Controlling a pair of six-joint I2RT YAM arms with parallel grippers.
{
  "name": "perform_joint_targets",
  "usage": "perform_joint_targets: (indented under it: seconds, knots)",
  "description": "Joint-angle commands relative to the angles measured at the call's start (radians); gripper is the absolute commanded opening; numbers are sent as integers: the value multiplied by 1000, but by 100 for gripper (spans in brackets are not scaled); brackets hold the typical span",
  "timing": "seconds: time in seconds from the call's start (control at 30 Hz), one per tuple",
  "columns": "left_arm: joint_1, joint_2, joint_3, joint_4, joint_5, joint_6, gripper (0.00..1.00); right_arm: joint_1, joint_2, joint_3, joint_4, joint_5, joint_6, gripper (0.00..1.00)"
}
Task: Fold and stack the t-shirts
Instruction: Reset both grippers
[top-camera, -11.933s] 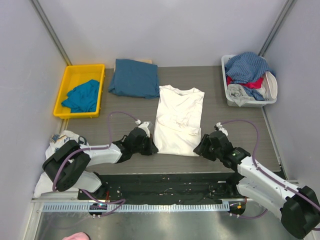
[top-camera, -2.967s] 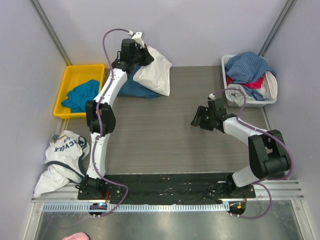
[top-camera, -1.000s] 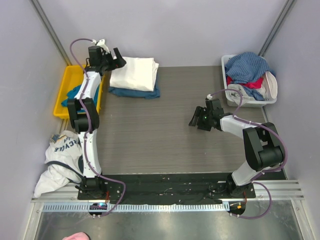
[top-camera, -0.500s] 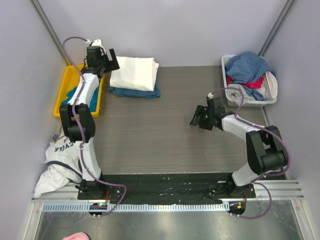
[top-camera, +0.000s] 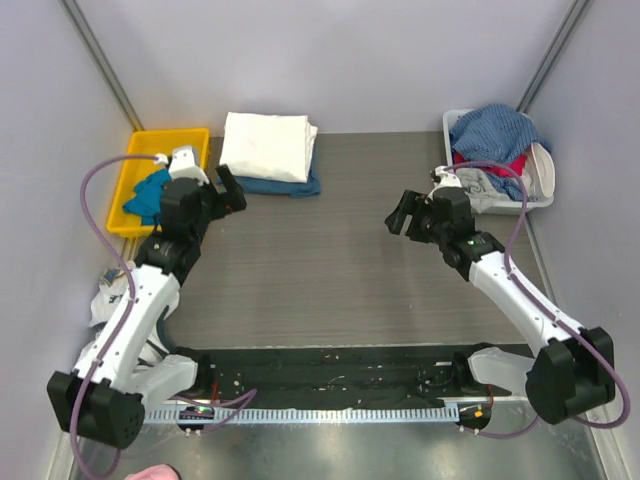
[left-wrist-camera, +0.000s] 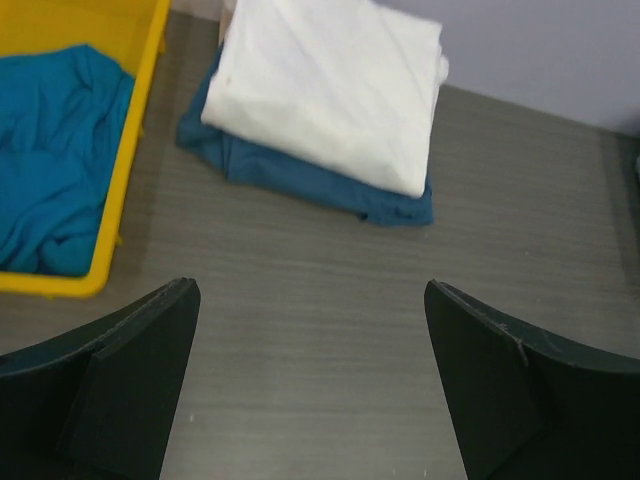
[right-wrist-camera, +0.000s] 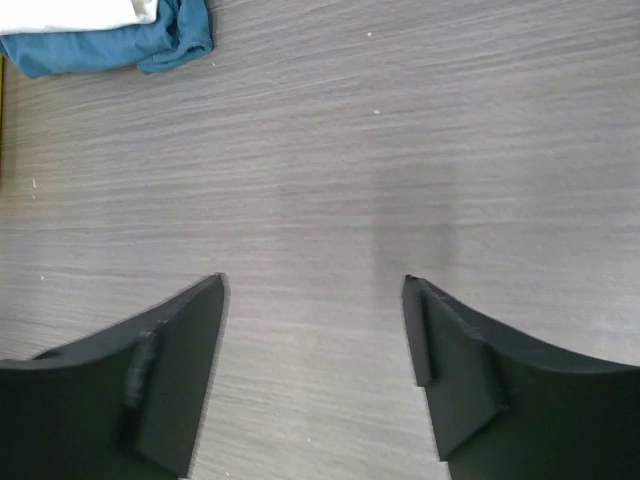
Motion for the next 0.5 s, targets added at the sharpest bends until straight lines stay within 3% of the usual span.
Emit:
perform_joint_targets:
  seconds: [0.0, 0.2, 0.23, 0.47]
  knots:
    - [-92, -177, -165, -82, -180, -54, 100, 36, -117, -59, -71, 97, -4, 82]
    - [-100, -414, -311, -217, -225, -112, 100, 80, -230, -99, -156, 169, 5, 92]
    - [-98, -438, -328, -234, -229, -115, 100, 83, -240, -111, -165, 170, 6, 99]
    - [-100, -537, -388, -315, -275, -160, 100, 87, -304, -159, -190, 217, 33, 100]
